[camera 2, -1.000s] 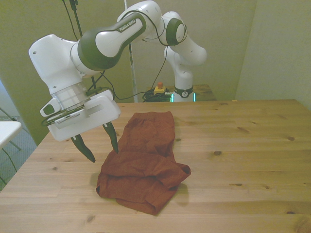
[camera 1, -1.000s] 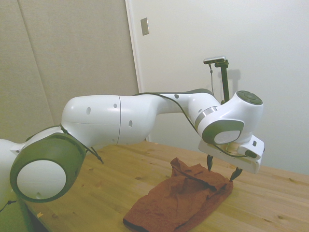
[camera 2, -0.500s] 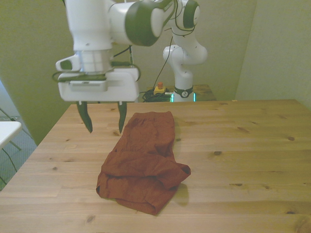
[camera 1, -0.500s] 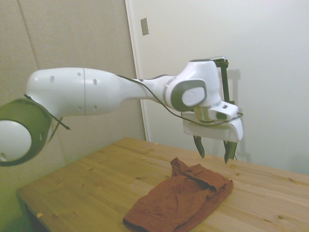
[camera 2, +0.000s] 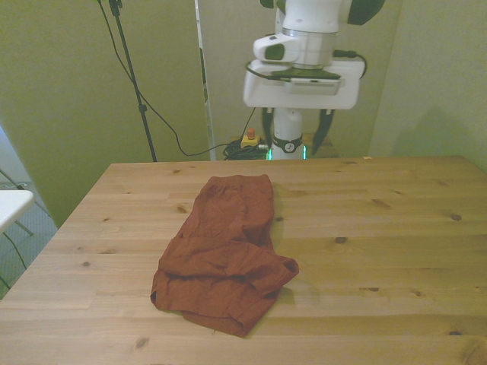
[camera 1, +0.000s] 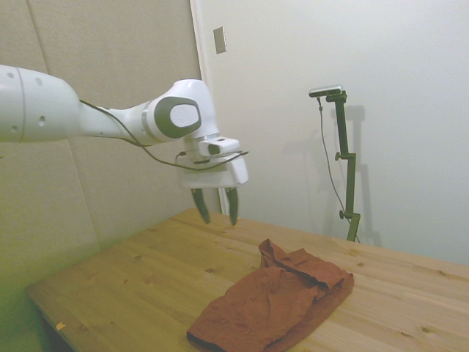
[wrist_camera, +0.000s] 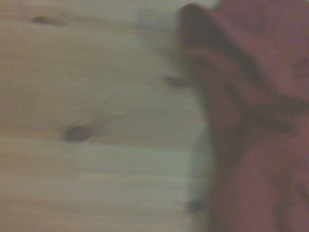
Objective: Fold the shorts
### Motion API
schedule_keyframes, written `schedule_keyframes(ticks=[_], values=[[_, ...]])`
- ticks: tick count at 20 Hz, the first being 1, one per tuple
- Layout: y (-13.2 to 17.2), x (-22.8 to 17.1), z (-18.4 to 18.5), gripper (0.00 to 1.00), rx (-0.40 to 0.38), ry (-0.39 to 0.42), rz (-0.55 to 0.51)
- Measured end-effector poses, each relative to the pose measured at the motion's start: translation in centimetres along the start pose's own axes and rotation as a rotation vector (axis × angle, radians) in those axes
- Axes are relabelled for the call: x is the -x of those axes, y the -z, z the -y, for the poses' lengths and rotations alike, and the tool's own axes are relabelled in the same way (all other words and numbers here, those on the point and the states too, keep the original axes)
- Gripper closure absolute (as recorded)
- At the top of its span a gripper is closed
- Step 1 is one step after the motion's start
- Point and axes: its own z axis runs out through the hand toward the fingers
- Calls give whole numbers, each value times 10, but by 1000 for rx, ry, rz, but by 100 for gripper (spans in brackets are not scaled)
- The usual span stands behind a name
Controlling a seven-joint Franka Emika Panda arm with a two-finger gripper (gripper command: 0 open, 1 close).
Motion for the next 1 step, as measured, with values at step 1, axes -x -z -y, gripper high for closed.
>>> schedule_keyframes(ticks=[1], values=[[-3,21,3,0,-15,18,28]])
